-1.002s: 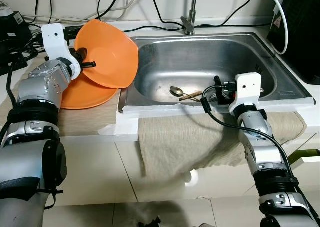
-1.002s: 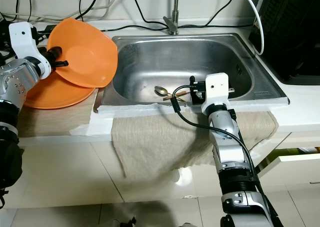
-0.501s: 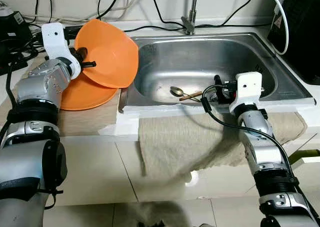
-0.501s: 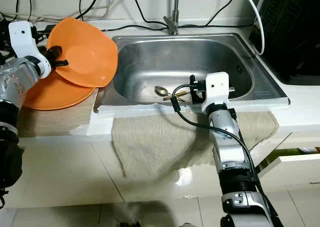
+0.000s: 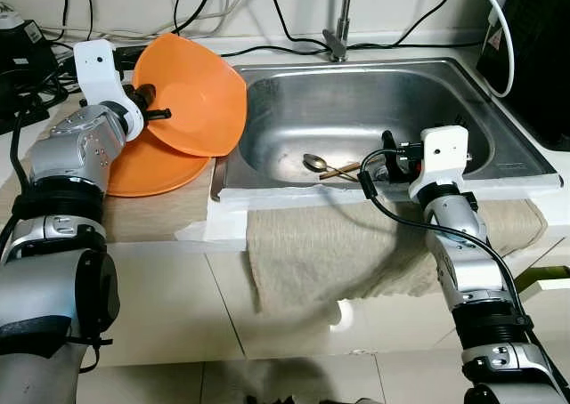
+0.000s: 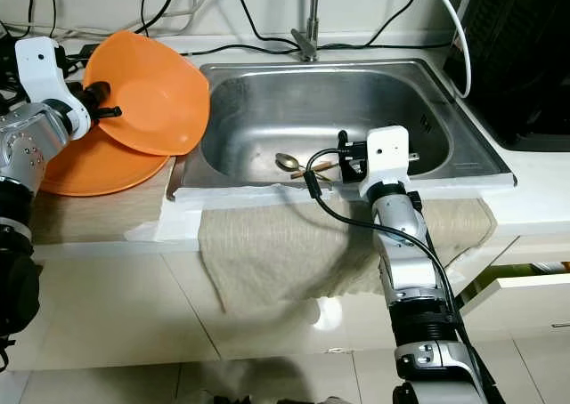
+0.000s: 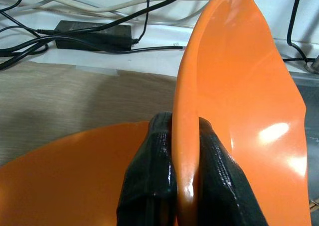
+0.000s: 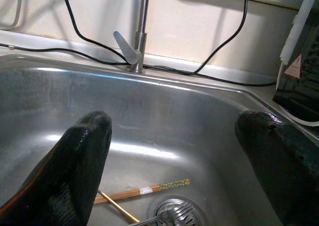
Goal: Kitchen organization
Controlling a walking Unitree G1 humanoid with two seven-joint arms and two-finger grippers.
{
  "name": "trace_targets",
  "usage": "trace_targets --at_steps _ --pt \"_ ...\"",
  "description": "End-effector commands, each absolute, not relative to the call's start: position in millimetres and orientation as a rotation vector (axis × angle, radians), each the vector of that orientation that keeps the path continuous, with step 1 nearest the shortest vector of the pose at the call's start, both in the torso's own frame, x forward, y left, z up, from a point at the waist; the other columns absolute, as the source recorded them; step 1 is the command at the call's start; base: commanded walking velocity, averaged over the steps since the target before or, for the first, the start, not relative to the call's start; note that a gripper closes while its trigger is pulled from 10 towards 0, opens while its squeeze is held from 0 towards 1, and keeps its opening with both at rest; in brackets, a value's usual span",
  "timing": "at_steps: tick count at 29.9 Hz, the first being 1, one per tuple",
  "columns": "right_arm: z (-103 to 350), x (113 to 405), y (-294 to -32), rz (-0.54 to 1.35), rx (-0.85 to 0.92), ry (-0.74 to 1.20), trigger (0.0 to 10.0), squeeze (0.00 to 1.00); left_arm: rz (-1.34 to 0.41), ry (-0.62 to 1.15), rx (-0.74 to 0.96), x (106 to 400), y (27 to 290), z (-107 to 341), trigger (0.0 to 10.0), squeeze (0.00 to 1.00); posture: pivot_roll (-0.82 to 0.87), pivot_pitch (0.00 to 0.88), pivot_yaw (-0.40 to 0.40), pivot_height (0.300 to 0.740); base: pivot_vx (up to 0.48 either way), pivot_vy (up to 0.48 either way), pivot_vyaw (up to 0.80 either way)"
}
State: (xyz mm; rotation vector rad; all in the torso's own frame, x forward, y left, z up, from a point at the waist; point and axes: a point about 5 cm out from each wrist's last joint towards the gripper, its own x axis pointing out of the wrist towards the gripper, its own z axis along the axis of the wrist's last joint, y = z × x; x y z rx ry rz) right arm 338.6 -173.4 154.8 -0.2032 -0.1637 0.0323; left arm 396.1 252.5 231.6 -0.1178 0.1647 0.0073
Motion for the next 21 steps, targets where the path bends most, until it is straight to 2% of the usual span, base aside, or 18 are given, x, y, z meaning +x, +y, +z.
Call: trace_targets --at_steps 1,21 --pt "157.2 338.0 -175.3 0.035 -0.203 -0.17 10.0 0.0 0.025 0.228 -0.094 393.4 254.8 218.1 0.0 0.0 -0.07 0.0 0.033 0.74 0.0 0.0 0.0" --pt "156.1 338.1 -175.5 0.035 -0.203 -0.168 10.0 0.0 0.025 0.229 -0.094 393.4 254.3 216.9 0.0 0.0 -0.07 0.0 0.03 0.74 0.0 0.0 0.0"
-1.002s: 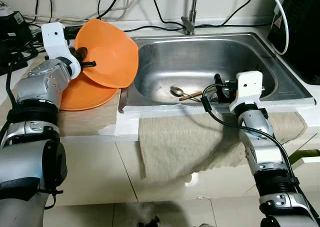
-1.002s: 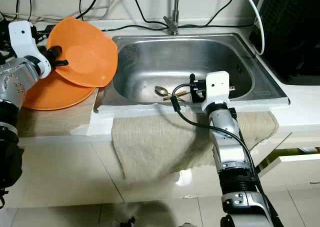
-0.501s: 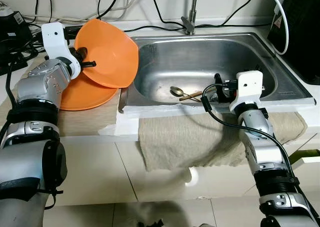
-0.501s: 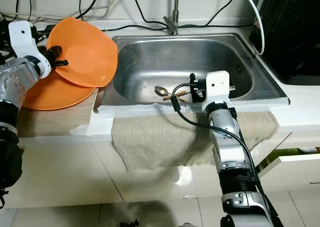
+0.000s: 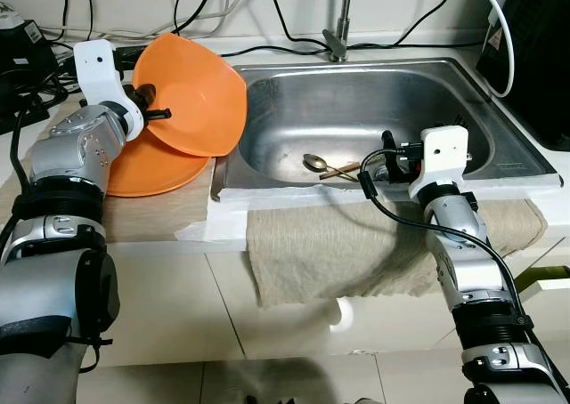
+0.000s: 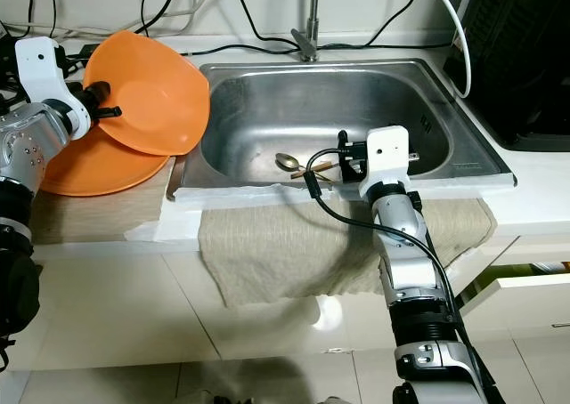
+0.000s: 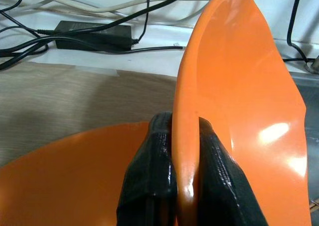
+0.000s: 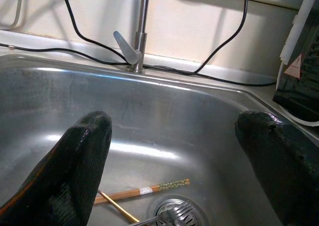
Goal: Kitchen organization
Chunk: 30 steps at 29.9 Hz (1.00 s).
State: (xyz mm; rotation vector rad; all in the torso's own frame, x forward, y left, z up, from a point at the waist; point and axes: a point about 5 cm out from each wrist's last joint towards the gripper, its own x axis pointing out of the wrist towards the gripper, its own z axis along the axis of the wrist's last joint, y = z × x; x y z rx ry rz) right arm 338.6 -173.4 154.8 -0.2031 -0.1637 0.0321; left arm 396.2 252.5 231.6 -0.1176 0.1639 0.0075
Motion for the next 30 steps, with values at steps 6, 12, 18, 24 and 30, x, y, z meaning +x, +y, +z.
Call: trace_targets --at_steps 6,12,18,24,30 --pt "156.3 337.9 -175.9 0.034 -0.203 -0.168 10.0 0.0 0.024 0.229 -0.094 393.4 254.1 217.1 0.0 0.0 -0.07 0.0 0.031 0.74 0.0 0.0 0.0" --pt "156.5 337.5 -176.4 0.034 -0.203 -0.169 10.0 0.0 0.024 0.228 -0.094 393.3 253.8 217.2 0.0 0.0 -0.07 0.0 0.03 0.74 0.0 0.0 0.0" --pt "156.9 336.9 -176.2 0.035 -0.203 -0.171 10.0 0.0 0.023 0.228 -0.094 393.0 254.2 217.7 0.0 0.0 -0.07 0.0 0.032 0.74 0.0 0.0 0.0" --pt "157.3 336.8 -175.2 0.035 -0.203 -0.172 10.0 0.0 0.024 0.228 -0.094 392.7 255.2 218.1 0.0 0.0 -0.07 0.0 0.037 0.74 0.0 0.0 0.0" --pt "157.2 338.5 -175.4 0.035 -0.203 -0.169 10.0 0.0 0.025 0.229 -0.094 393.5 254.4 218.0 0.0 0.0 -0.07 0.0 0.032 0.74 0.0 0.0 0.0"
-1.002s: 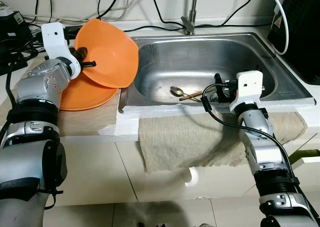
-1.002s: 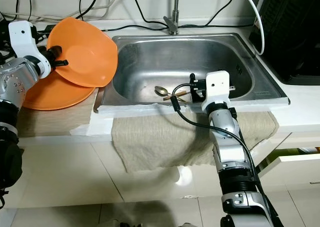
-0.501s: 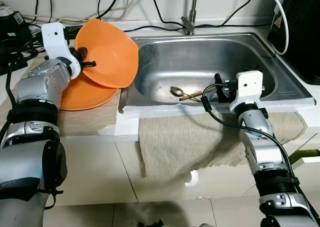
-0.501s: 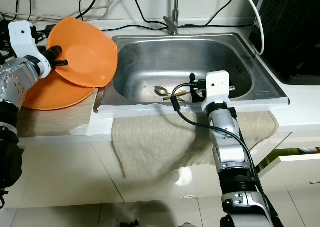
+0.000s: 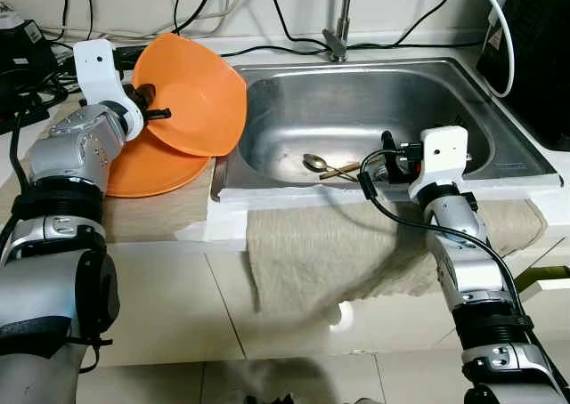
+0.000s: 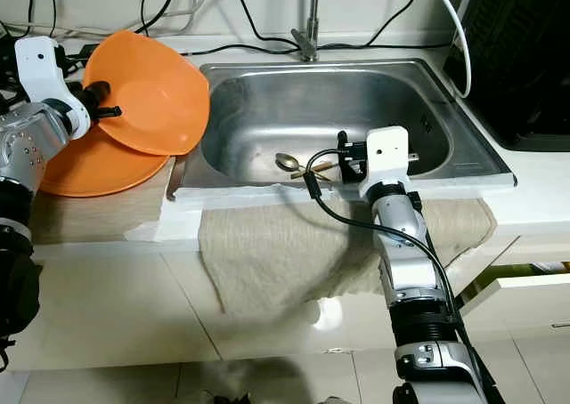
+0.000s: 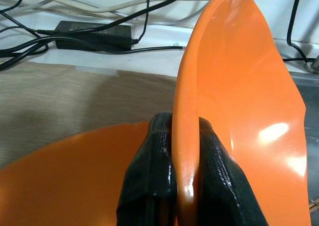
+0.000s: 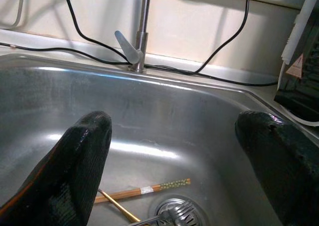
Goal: Kitchen organization
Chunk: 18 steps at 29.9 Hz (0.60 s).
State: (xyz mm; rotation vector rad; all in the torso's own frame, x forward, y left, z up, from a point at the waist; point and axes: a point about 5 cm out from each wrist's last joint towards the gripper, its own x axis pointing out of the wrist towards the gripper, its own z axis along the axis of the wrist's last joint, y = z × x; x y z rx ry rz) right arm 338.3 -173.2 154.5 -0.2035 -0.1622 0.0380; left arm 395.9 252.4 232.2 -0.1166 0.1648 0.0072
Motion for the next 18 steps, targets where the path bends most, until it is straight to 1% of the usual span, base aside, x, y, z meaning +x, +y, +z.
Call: trace_targets --at_steps 1,18 --pt "157.2 338.8 -175.4 0.035 -0.203 -0.169 10.0 0.0 0.025 0.229 -0.094 393.6 254.3 218.0 0.0 0.0 -0.07 0.0 0.032 0.74 0.0 0.0 0.0" --pt "157.3 339.3 -175.9 0.035 -0.203 -0.168 10.0 0.0 0.025 0.229 -0.094 394.0 253.7 218.1 0.0 0.0 -0.08 0.0 0.039 0.74 0.0 0.0 0.0"
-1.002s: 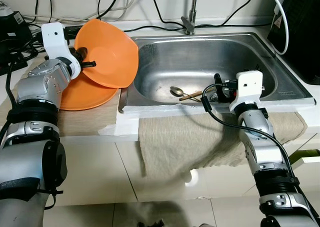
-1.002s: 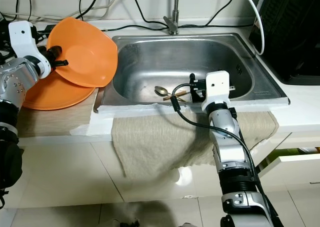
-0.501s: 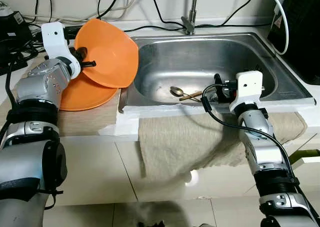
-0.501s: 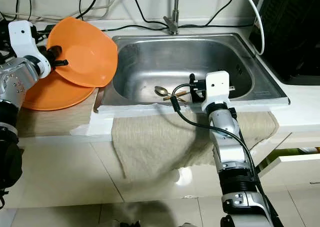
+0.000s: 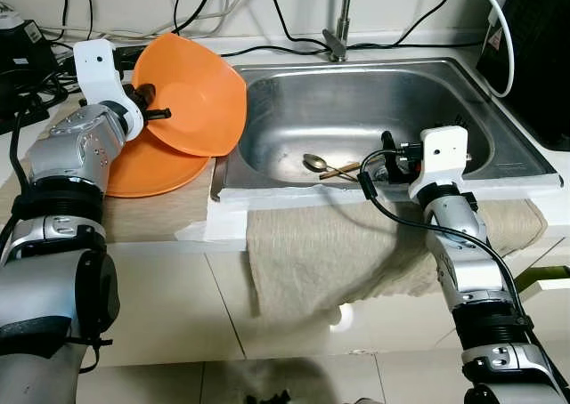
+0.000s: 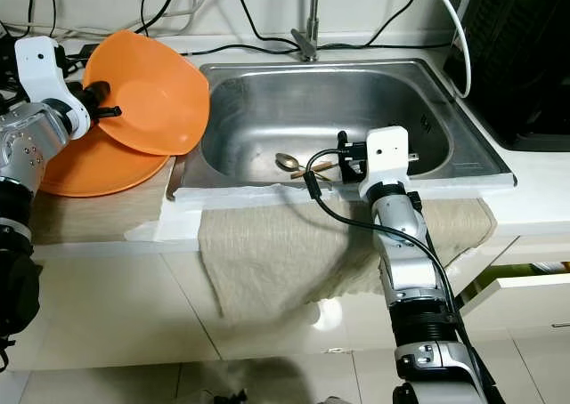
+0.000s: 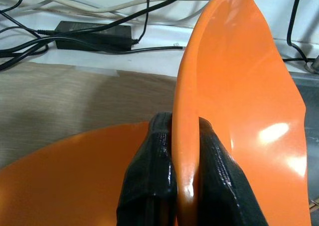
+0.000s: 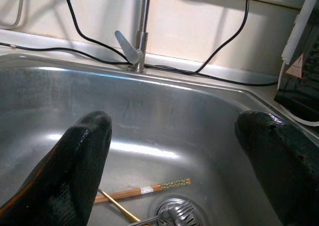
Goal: Kitchen organization
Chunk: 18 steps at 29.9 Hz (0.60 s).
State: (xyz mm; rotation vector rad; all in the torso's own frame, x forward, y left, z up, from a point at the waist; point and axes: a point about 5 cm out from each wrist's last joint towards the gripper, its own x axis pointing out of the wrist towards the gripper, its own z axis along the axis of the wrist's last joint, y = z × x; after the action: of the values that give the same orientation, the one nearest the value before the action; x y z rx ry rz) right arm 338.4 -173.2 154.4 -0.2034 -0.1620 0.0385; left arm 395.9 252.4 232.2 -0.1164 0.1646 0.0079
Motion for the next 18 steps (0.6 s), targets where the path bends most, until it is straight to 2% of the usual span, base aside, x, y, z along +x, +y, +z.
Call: trace_targets --at_steps 1,18 --pt "157.3 339.3 -176.1 0.035 -0.203 -0.168 10.0 0.0 0.025 0.229 -0.094 394.0 253.5 218.1 0.0 0.0 -0.08 0.0 0.038 0.74 0.0 0.0 0.0" --pt "156.2 336.4 -176.5 0.035 -0.203 -0.17 10.0 0.0 0.024 0.229 -0.094 392.6 253.9 216.9 0.0 0.0 -0.08 0.0 0.034 0.74 0.0 0.0 0.0"
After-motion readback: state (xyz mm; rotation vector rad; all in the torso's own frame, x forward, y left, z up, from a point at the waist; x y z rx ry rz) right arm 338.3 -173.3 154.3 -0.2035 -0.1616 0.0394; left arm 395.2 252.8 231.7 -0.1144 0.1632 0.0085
